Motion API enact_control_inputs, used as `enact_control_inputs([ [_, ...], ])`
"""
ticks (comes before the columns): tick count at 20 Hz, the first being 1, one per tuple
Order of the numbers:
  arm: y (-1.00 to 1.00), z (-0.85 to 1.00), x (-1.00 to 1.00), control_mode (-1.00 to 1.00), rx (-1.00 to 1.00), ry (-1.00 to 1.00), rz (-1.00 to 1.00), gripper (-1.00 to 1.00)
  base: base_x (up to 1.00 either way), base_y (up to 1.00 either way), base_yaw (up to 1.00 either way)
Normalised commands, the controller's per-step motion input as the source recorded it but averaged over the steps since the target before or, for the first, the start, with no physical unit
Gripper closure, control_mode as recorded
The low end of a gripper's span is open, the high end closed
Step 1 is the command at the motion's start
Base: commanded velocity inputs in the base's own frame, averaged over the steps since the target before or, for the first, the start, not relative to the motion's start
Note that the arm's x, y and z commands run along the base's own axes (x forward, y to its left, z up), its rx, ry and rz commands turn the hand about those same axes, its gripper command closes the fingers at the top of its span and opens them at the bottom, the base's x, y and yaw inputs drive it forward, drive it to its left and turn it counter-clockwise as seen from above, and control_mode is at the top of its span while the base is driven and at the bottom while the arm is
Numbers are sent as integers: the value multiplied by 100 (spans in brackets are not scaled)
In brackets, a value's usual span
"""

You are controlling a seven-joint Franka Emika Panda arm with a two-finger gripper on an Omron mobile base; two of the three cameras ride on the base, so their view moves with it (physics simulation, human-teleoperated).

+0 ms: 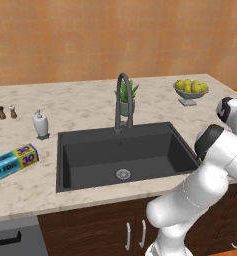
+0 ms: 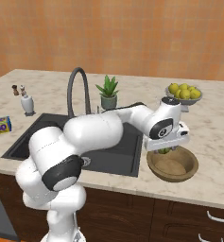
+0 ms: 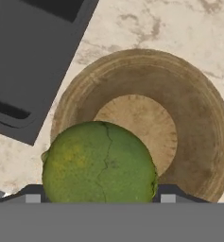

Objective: Pick the lime from the sink and place it in the bowl. Then pick the bowl and place it in the microwave. Then close the microwave door and press the start button.

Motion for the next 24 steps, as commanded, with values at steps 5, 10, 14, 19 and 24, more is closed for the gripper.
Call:
enact_control_inputs([
  [5,-5,-37,31,-100,5,6,-16,100,0,0,0],
  [10,-25,-10,6,-100,6,1,-3,100,0,0,0],
  [14,-31,-12,0,-100,3,0,-2,100,0,0,0],
  [19,-8,-27,2,-100,0,0,-6,100,0,0,0],
  [24,-2,-37,13,-100,0,0,-7,100,0,0,0],
])
